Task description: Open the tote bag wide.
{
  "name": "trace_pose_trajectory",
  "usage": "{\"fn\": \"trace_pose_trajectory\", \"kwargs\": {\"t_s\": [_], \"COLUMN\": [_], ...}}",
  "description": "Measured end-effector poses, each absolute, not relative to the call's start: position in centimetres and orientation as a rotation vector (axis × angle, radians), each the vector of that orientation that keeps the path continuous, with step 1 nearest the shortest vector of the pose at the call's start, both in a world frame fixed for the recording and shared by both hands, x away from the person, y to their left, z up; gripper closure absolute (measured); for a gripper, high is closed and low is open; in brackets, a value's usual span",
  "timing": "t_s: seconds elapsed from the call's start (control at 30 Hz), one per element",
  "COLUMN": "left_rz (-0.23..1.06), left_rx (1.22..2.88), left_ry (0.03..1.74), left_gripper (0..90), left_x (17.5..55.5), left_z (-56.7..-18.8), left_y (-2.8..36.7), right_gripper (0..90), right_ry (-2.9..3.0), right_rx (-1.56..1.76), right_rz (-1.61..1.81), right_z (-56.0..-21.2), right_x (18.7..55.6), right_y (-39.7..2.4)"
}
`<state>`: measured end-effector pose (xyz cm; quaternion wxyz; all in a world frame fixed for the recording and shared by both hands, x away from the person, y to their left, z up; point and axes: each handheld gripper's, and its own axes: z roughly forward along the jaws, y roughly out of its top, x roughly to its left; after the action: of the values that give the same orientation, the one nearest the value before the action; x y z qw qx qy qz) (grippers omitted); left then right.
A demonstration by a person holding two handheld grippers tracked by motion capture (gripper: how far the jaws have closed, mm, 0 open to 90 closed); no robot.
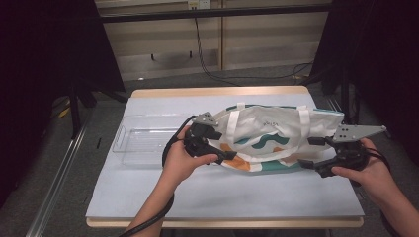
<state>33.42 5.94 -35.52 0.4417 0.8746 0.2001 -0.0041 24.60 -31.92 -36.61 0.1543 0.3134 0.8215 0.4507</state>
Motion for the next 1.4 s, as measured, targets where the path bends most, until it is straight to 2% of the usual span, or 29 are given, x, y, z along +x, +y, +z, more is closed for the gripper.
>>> {"fn": "trace_pose_trajectory", "kwargs": {"t_s": [0.7,1.4], "left_rz": [0.058,0.120], "left_rx": [2.170,2.198], "left_ry": [0.455,0.455], "left_gripper": [14.2,10.0], "left_x": [34.1,37.2], "left_z": [-32.6,-31.3], "left_y": [5.6,4.2], "right_gripper": [16.8,16.8], "right_ry": [2.351,2.366], "right_rx": [0.912,0.908], "right_rz": [1.295,1.312], "right_z": [-36.1,-36.3], "right_x": [25.1,25.4], "right_y": [-32.5,-32.1]}}
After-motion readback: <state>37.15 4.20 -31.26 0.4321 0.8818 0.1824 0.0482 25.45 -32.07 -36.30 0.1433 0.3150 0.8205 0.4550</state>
